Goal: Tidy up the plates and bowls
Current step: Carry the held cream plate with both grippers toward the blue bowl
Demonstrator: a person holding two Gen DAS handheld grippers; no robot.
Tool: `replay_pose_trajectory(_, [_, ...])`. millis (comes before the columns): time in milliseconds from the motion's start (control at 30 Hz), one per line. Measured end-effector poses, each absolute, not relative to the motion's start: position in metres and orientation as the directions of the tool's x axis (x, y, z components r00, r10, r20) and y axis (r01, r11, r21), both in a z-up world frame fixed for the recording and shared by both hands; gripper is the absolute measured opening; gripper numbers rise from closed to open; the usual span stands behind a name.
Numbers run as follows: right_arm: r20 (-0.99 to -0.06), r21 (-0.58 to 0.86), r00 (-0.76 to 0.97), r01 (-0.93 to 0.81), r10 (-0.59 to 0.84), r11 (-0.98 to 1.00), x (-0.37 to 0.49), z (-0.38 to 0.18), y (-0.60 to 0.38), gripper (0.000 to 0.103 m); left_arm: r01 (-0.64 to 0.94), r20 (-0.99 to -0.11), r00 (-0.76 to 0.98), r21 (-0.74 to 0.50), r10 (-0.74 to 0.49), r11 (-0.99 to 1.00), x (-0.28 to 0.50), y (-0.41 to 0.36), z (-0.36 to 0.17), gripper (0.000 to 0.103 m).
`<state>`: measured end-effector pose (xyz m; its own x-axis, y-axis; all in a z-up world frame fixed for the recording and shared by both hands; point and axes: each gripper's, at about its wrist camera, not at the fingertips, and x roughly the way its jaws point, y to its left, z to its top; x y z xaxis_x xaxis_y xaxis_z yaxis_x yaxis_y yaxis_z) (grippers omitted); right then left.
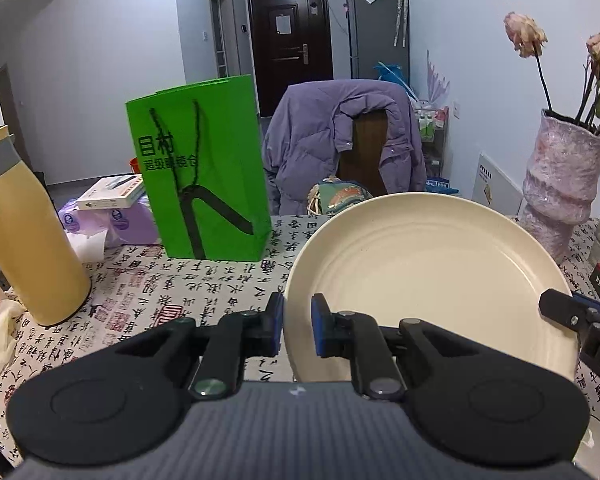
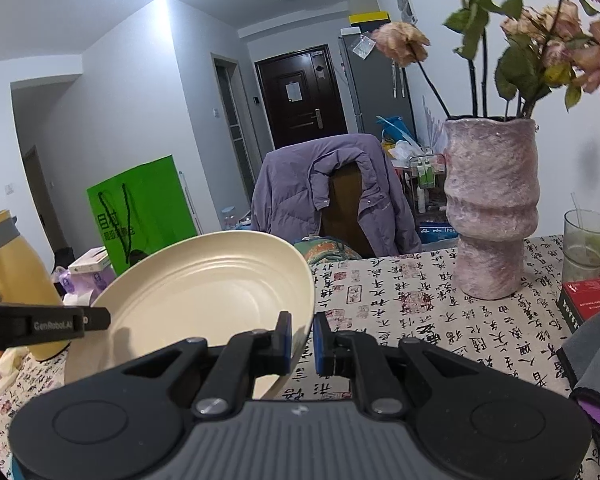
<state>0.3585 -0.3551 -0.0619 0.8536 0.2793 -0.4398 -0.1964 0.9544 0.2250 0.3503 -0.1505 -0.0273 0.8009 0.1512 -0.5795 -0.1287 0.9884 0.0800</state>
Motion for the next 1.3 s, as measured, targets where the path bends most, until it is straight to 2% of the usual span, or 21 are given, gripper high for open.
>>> replay_pose_trajectory(433, [-0.448,0.233,0.846,-0.202,0.290,0.951,0.328,-0.051,-0.341,0.011,-0.134,-0.551,0.819,0.093,0.163,0.987,0.313,-0.140,-0.009,0.015])
replay_pose_trajectory(1300, [-0.400,0.235,0.872,-0.198,0.281,0.952,0.243,-0.017,-0.337,0.011,-0.123,-0.519,0.843,0.066,0.139,0.990,0.229,-0.131,0.016,0.015])
